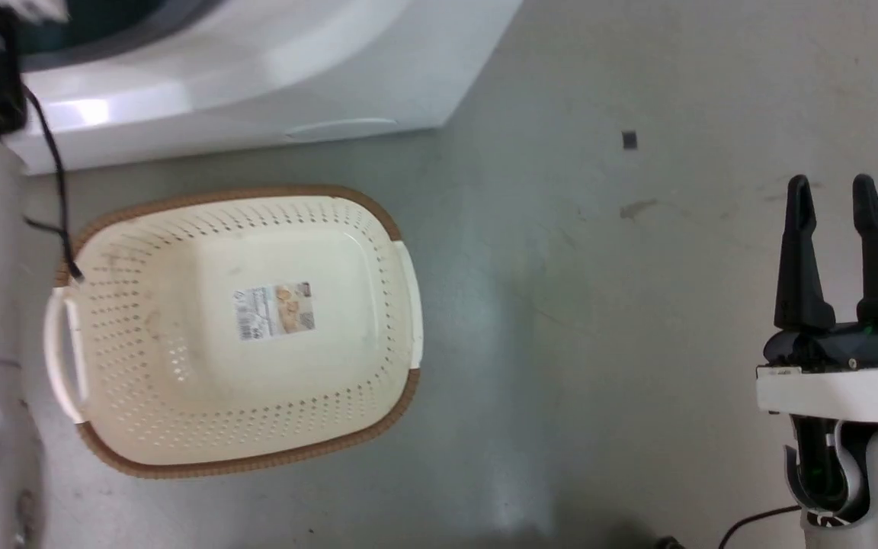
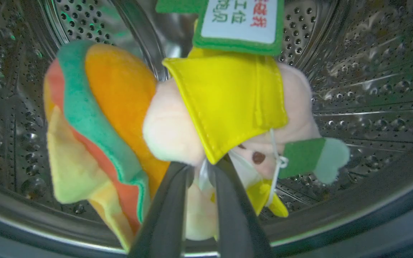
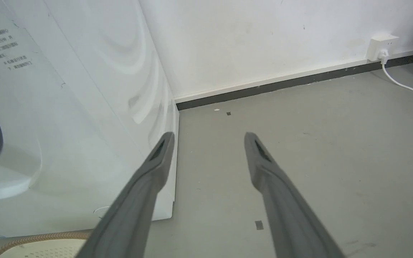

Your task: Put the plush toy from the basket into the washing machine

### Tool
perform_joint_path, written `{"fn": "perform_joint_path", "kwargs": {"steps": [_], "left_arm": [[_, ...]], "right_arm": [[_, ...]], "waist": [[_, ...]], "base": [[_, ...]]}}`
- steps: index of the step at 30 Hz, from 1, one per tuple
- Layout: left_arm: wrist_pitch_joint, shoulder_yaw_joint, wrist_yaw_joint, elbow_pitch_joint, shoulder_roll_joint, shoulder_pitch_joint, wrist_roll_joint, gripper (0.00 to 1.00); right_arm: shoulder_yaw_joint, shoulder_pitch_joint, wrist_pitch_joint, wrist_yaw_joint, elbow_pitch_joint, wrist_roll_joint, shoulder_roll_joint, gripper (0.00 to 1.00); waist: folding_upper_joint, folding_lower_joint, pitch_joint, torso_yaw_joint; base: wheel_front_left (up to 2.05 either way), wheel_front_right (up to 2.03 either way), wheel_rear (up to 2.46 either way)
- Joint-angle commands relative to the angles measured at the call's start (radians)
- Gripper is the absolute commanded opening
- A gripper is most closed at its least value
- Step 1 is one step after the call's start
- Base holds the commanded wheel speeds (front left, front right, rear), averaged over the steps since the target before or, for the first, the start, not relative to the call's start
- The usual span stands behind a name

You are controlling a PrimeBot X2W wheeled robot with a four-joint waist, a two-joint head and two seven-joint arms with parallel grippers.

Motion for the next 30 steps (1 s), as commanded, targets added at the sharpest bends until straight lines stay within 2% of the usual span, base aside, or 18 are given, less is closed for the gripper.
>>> {"fn": "perform_joint_path", "kwargs": {"steps": [1, 10, 15, 16, 17, 22, 30], "left_arm": [[-0.006, 0.003, -0.004, 0.004, 0.011, -0.028, 0.009, 0.0], [-0.006, 0.021, -0.009, 0.09, 0.077, -0.221, 0.018, 0.0], [-0.006, 0.019, -0.008, 0.107, 0.077, -0.24, 0.024, 0.0], [-0.006, 0.021, -0.006, 0.111, 0.074, -0.237, 0.023, 0.13], [-0.006, 0.022, -0.005, 0.111, 0.071, -0.233, 0.023, 1.0], [-0.006, 0.035, -0.009, 0.104, 0.049, -0.179, 0.011, 1.0], [-0.006, 0.058, 0.017, 0.062, -0.001, 0.016, 0.013, 1.0]], "right_arm": [[0.002, -0.019, -0.004, -0.001, -0.006, 0.007, 0.0, 1.0], [0.011, -0.038, -0.004, -0.001, -0.025, 0.038, 0.0, 1.0], [0.012, -0.04, -0.004, -0.001, -0.023, 0.043, 0.0, 1.0], [0.012, -0.041, -0.004, -0.001, -0.022, 0.043, 0.0, 1.0], [0.012, -0.042, -0.004, -0.001, -0.02, 0.043, 0.0, 1.0], [0.011, -0.042, -0.004, -0.001, -0.01, 0.036, 0.0, 1.0], [0.018, -0.01, -0.004, -0.001, 0.009, 0.004, 0.0, 1.0]], "waist": [[-0.0001, -0.0001, 0.036, -0.028], [-0.0001, -0.0001, 0.111, -0.06], [-0.0001, -0.0001, 0.12, -0.058], [-0.0001, -0.0001, 0.119, -0.056], [-0.0001, -0.0001, 0.117, -0.055], [-0.0001, -0.0001, 0.077, -0.042], [-0.0001, -0.0001, -0.045, 0.001]], "base": [[0.0, 0.0, 0.0], [0.0, 0.0, 0.0], [0.0, 0.0, 0.0], [0.0, 0.0, 0.0], [0.0, 0.0, 0.0], [0.0, 0.0, 0.0], [0.0, 0.0, 0.0]]}}
